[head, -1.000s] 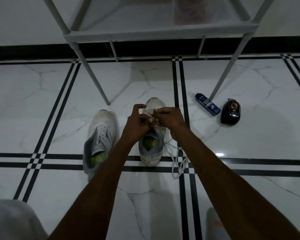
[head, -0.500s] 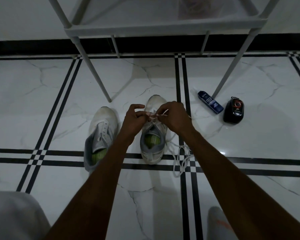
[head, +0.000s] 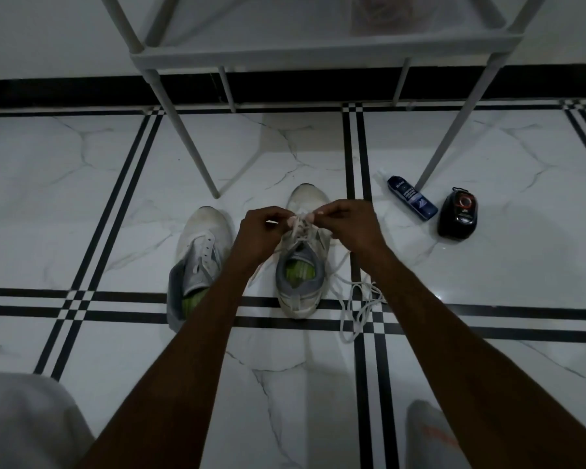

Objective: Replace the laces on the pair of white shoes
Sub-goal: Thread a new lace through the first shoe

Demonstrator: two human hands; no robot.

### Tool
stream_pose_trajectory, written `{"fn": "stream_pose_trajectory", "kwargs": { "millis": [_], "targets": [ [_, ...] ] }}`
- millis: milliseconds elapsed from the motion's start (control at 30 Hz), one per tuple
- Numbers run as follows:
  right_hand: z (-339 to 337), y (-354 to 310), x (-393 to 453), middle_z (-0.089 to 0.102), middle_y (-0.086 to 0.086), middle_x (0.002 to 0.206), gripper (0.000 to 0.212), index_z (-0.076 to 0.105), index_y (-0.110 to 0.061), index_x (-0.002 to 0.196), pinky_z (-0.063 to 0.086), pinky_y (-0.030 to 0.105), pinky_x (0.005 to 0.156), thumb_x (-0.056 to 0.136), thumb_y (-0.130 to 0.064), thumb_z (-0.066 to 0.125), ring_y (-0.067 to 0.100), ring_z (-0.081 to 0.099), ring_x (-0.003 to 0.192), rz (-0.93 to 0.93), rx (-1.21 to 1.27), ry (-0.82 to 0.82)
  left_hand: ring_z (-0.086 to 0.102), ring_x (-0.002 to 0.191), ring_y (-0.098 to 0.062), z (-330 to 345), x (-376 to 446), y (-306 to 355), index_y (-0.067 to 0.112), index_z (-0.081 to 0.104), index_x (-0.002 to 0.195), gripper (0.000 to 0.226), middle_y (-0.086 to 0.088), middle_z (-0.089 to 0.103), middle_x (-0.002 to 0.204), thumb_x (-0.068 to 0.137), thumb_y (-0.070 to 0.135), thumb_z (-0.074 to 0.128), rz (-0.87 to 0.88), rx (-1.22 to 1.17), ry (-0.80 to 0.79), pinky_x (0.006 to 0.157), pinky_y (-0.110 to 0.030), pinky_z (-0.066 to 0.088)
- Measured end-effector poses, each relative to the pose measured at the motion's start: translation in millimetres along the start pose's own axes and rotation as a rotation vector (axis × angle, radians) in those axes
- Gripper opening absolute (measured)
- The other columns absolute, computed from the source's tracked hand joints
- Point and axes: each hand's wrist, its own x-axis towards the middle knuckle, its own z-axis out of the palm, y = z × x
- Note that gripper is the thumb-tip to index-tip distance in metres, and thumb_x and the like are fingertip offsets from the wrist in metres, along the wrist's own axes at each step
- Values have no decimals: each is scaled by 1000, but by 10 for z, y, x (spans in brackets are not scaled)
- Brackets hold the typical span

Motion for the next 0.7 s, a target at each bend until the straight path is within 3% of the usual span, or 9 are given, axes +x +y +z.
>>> {"fn": "stream_pose_trajectory", "kwargs": {
  "millis": [100, 167, 300, 433, 533, 700],
  "targets": [
    [-318, 109, -120, 77, 6, 92, 33, 76, -4, 95, 53, 19, 62, 73, -25, 87, 13, 72, 80, 201, 22, 44, 66, 76, 0, -72, -96, -120, 8, 77, 95, 12, -1, 74, 88, 94, 19, 71, -50, 81, 15, 72, -16, 50],
    [-490, 258, -203, 74, 14, 96, 35, 73, -1, 97, 51, 24, 63, 76, -27, 85, 18, 67, 77, 332, 54, 80, 64, 70, 3, -118, -195, -269, 12, 76, 92, 9, -1, 73, 84, 94, 19, 72, -176, 31, 63, 70, -22, 51],
    [-490, 320, -292, 74, 22, 100, 28, 74, -2, 98, 49, 34, 70, 79, -20, 83, 24, 65, 80, 369, 137, 27, 68, 96, -19, -94, -300, -307, 12, 75, 95, 6, -10, 74, 101, 94, 11, 69, -402, -322, 105, 85, -35, 60],
    [-491, 169, -255, 74, 19, 94, 22, 74, -5, 97, 54, 33, 71, 79, -14, 83, 22, 69, 80, 310, 88, 0, 71, 92, -17, -75, -279, -191, 2, 71, 110, 18, -11, 75, 102, 96, 13, 68, -363, -517, 130, 77, -27, 58],
    [-561, 140, -243, 76, 12, 89, 21, 76, -7, 94, 57, 25, 64, 76, -13, 85, 19, 72, 78, 233, 5, -25, 71, 77, -16, -94, -289, -239, -4, 71, 109, 26, -16, 74, 88, 91, 14, 75, -277, -433, 188, 72, -25, 57],
    [-684, 232, -262, 77, 10, 83, 21, 79, -6, 92, 54, 19, 60, 74, -13, 87, 16, 74, 74, 161, -83, 26, 72, 73, -17, -216, -303, -346, 0, 75, 103, 19, -16, 74, 83, 87, 9, 78, -212, -383, 235, 71, -22, 58]
  ]
}}
